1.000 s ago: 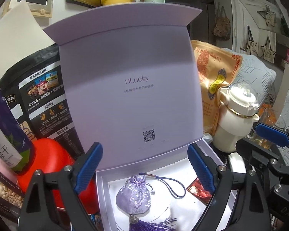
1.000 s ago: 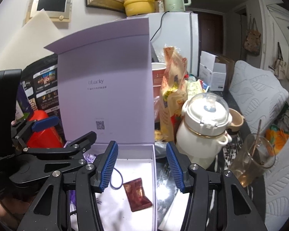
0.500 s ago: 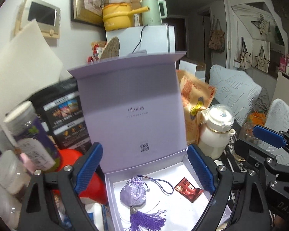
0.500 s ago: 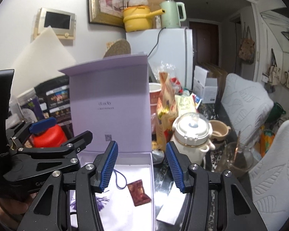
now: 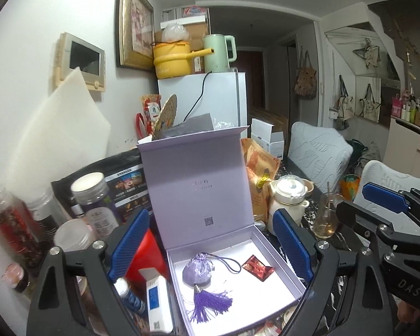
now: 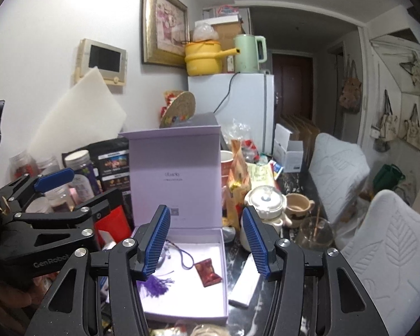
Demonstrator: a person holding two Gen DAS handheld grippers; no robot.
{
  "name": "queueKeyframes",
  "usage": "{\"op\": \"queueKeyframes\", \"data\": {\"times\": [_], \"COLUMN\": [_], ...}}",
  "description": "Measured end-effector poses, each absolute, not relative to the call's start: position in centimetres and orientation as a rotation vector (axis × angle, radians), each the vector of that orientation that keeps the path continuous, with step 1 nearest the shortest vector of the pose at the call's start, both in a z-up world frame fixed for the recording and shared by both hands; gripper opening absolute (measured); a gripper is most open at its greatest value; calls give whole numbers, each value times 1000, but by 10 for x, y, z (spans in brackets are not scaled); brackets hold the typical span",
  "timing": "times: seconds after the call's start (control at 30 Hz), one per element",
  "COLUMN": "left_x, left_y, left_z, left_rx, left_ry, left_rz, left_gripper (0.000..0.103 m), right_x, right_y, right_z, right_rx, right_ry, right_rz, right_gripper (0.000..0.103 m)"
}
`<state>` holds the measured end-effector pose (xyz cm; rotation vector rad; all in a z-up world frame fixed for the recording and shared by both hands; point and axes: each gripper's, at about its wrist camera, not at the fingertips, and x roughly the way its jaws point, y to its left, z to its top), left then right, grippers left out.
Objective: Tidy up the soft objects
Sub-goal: 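Withdraw both grippers back from the lavender box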
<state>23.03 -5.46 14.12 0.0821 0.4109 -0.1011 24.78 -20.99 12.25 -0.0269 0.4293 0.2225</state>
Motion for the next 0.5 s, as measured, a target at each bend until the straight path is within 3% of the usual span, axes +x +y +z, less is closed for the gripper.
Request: {"op": "queueKeyframes", "data": {"times": [0.1,0.5], "left_x": [211,141], "left_y": [-52,-41], "left_z": [145,148], "left_rx": [80,101], "left_ry": [393,359], "left_rz": [-103,-99], "left_gripper": [101,102], "right_x": [229,155], "right_y": [-208,-197], "right_z": [129,134], "right_rx": [-27,-45], "right_ry": [417,371], "right_rz": [222,223], "right_gripper": [56,77]}}
